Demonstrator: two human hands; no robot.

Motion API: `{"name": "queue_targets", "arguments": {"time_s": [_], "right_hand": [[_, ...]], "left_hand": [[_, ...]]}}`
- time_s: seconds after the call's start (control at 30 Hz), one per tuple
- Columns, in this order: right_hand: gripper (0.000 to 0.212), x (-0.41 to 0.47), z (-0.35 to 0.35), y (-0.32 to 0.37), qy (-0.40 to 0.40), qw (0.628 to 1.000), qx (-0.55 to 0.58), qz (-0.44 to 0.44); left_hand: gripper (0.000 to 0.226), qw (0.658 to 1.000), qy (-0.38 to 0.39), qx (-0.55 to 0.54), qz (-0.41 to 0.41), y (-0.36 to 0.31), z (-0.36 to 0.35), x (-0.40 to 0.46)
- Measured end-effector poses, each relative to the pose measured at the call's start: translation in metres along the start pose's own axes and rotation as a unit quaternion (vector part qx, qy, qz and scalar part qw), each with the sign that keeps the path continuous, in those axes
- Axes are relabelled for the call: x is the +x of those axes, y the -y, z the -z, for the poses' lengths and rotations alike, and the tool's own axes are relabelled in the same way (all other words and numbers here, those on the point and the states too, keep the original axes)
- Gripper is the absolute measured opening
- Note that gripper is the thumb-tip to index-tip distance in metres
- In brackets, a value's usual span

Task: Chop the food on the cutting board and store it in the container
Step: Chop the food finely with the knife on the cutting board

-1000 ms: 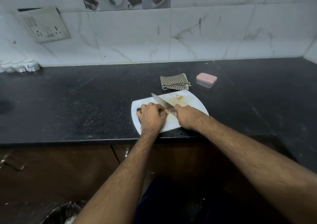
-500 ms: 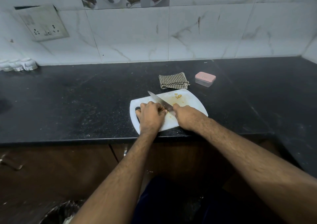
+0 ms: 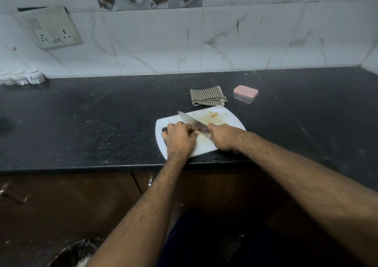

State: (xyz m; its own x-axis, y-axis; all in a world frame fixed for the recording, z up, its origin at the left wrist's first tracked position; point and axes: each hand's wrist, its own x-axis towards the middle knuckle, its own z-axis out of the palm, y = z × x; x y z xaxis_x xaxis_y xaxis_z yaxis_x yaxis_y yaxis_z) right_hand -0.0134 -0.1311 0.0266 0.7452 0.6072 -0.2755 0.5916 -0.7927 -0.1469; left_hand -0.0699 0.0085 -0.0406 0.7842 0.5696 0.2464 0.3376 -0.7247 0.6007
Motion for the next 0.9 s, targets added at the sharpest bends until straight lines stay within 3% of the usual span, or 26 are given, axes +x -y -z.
{"name": "queue_targets", "arguments": {"time_s": [0.33, 0.9], "right_hand": [[0.027, -0.001, -0.014, 0.0, -0.057, 0.998, -0.001, 0.0], [0.031, 0.007, -0.015, 0.003, -0.042, 0.998, -0.042, 0.003]], "left_hand": [[0.008, 1.0, 0.001, 0.015, 0.005, -0.002, 0.001, 0.001], [0.011, 0.999, -0.006, 0.051, -0.006, -0.003, -0.001, 0.001]]}}
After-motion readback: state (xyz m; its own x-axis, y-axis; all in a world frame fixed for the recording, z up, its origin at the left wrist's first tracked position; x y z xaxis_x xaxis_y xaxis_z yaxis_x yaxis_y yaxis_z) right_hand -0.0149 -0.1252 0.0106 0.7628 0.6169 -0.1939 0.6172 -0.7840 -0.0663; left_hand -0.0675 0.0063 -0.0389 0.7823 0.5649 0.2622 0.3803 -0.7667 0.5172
